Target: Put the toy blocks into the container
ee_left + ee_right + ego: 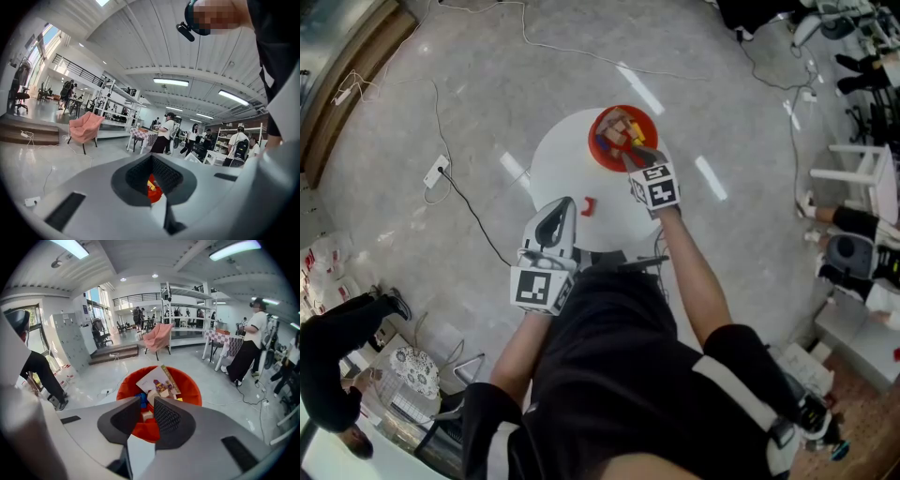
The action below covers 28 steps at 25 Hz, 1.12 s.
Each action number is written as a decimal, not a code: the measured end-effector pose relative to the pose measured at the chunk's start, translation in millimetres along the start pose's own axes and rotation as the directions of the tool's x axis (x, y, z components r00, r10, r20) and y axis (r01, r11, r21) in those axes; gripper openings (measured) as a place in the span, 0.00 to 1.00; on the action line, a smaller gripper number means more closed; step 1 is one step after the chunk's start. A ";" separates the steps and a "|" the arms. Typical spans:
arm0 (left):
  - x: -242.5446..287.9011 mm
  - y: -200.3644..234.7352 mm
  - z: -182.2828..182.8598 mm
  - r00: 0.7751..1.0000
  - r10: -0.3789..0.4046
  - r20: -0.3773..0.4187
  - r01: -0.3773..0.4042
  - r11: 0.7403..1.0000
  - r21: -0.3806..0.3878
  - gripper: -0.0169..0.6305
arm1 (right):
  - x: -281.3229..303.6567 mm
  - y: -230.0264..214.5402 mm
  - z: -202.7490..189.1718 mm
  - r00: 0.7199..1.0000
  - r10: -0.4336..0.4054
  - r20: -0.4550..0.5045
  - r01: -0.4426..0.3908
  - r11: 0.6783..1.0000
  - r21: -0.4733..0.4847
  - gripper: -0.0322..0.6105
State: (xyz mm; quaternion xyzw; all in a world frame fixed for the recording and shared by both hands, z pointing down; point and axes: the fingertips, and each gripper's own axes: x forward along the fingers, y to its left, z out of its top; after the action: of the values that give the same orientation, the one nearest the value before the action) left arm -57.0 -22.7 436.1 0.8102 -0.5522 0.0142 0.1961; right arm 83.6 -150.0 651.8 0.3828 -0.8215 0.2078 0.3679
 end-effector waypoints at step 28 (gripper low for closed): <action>-24.2 34.9 -20.2 0.999 -0.002 -0.040 0.000 0.999 -0.033 0.02 | 27.5 133.1 -104.5 0.969 0.161 -0.188 -0.142 0.984 0.109 0.05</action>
State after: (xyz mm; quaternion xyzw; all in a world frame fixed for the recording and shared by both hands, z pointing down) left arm -94.0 -5.3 459.5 0.8066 -0.5480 0.0213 0.2207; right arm 14.0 -15.3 732.1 0.3133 -0.7974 0.3106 0.4117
